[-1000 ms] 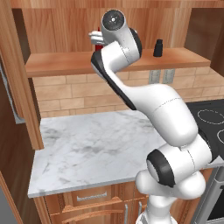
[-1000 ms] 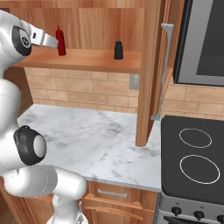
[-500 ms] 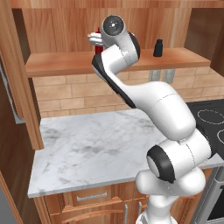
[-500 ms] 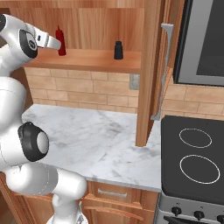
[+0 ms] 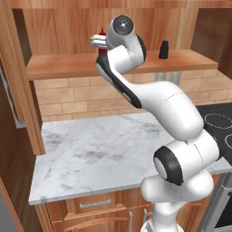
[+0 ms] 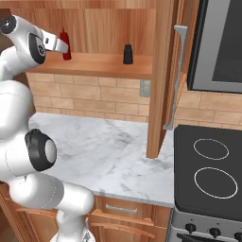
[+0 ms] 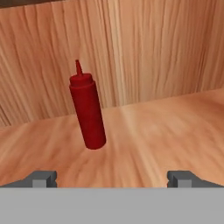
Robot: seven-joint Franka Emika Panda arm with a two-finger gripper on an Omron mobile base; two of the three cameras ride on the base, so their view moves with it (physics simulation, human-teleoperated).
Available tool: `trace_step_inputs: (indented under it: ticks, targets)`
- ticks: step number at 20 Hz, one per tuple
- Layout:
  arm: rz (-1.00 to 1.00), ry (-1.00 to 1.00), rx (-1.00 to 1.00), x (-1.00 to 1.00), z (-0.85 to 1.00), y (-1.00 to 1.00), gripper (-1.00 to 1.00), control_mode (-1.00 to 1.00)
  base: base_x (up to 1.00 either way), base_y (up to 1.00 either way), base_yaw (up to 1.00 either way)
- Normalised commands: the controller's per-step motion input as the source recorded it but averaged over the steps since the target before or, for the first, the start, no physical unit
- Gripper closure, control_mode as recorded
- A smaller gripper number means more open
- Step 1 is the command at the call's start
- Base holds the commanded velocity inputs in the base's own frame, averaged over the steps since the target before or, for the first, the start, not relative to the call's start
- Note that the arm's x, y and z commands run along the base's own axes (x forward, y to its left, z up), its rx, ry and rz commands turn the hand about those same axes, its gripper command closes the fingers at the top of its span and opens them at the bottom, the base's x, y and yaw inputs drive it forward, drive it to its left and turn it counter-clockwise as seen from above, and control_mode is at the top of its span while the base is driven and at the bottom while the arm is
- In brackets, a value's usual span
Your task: Move the ketchup and shaker from the cabinet to the dining counter.
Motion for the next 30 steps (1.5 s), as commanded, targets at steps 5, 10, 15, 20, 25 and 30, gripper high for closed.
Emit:
trace_step_inputs:
  ticks: [5,10,15,20,25,30]
  targets:
    - [0.11,0.08,0.0,0.02,0.0,0.07,-1.0,-1.0,0.0,0.0,0.0]
    - [0.08,0.04,0.0,0.03,-0.04,0.02,-1.0,-1.0,0.0,0.0,0.0]
    - [0.05,0.0,0.0,0.09,-0.07,0.0,-1.0,-1.0,0.0,0.0,0.0]
    - [0.01,0.0,0.0,0.1,-0.1,0.0,-1.0,-1.0,0.0,0.0,0.0]
    - [0.0,0.0,0.0,0.17,-0.07,0.0,-1.0,-1.0,0.0,0.0,0.0]
    - [0.0,0.02,0.0,0.25,-0.01,0.0,-1.0,-1.0,0.0,0.0,0.0]
